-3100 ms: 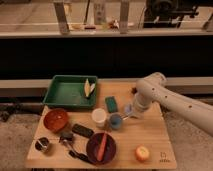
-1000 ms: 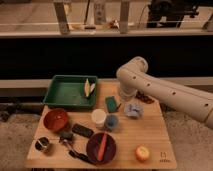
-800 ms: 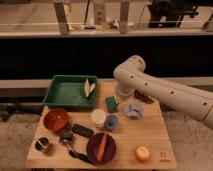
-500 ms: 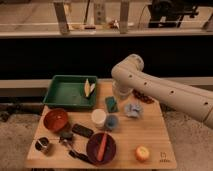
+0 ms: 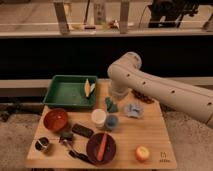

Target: Place fork in paper cup

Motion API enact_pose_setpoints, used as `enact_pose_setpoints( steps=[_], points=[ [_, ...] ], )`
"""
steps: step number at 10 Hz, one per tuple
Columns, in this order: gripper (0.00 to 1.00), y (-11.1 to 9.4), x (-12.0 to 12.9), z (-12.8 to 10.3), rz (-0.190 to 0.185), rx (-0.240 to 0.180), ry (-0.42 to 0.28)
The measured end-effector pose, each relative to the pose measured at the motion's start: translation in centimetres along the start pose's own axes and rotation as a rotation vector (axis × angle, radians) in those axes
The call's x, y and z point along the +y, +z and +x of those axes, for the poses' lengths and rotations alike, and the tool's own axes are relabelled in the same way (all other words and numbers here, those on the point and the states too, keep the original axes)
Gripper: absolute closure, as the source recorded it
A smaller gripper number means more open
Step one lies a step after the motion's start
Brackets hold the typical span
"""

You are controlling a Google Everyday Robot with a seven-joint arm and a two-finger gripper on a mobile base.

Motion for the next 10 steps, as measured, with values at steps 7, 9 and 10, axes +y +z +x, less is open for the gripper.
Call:
enact_pose_setpoints(
  steps=[7, 9, 10],
  points=[
    [1.0, 1.3, -1.0, -6.3, -0.018, -0.046, -0.153],
    [1.0, 2.0, -1.4, -7.0, -0.022, -0.043, -0.174],
    [1.0, 2.3, -1.5, -6.9, -0.023, -0.039, -0.175]
  ],
)
